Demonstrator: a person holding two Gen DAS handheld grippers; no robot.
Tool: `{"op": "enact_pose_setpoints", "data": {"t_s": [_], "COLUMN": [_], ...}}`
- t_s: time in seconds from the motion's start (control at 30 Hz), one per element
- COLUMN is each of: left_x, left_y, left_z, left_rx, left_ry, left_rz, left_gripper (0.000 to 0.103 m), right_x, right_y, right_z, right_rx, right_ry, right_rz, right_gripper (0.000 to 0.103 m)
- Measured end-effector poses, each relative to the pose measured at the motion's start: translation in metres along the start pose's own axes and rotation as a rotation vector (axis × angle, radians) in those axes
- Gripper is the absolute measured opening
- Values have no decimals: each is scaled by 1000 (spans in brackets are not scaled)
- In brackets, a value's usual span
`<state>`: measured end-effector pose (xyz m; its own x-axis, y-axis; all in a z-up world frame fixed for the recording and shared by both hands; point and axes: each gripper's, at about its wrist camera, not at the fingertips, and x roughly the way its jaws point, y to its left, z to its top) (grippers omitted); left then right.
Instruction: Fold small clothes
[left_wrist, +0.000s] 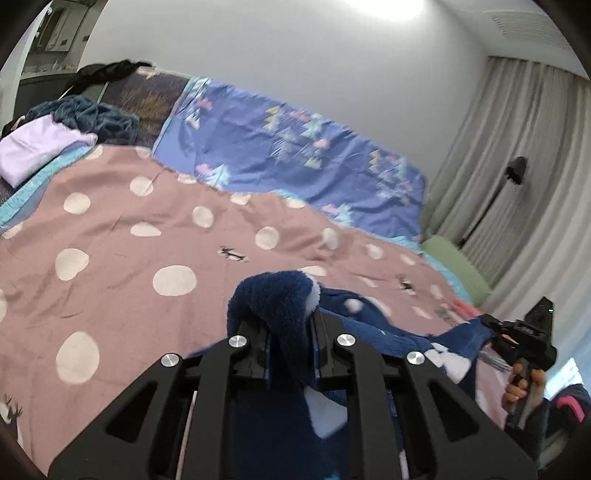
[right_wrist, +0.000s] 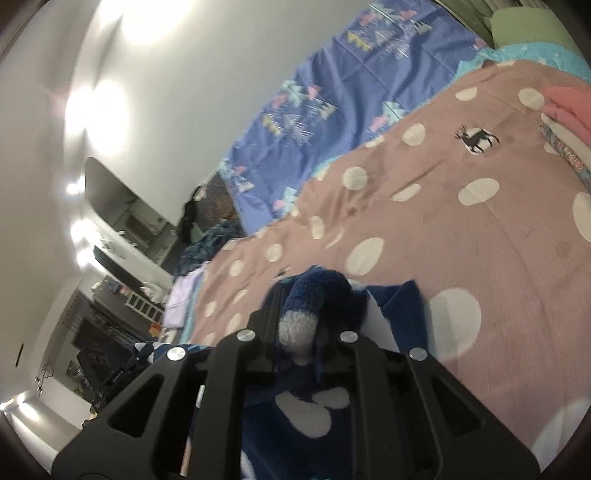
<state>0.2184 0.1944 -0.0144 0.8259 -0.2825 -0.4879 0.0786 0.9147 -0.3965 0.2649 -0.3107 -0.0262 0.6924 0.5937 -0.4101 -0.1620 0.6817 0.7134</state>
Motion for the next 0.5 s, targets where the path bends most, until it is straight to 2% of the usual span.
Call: {"op": "enact_pose_setpoints", "data": {"t_s": [0.1,0.2,0.3,0.37,0.43,0.5], "left_x": [47,91,113,110,99,83], "left_y": [16,38,61,69,70,64], "left_z": [-7,-30,-47,-45,-41,-38], "left_rx": [2,-10,-65,-105,-110,-88], "left_ry": [69,158,222,204,182,158], "left_rz": [63,128,125,85,55,43], "left_gripper": [15,15,17,18,22,29], "right_x": [37,67,79,77,74,62], "right_y": [-24,-49,-66,-68,-63,-52], "right_z": [3,-5,-14,-14,-12,-11], "right_rx": [31,47,66,59,28,-26], "right_ry": [41,90,117,116,119,105], "right_rz": [-58,-119,-119,-98,-93,-93], "right_gripper": [13,14,14,15,22,48]}}
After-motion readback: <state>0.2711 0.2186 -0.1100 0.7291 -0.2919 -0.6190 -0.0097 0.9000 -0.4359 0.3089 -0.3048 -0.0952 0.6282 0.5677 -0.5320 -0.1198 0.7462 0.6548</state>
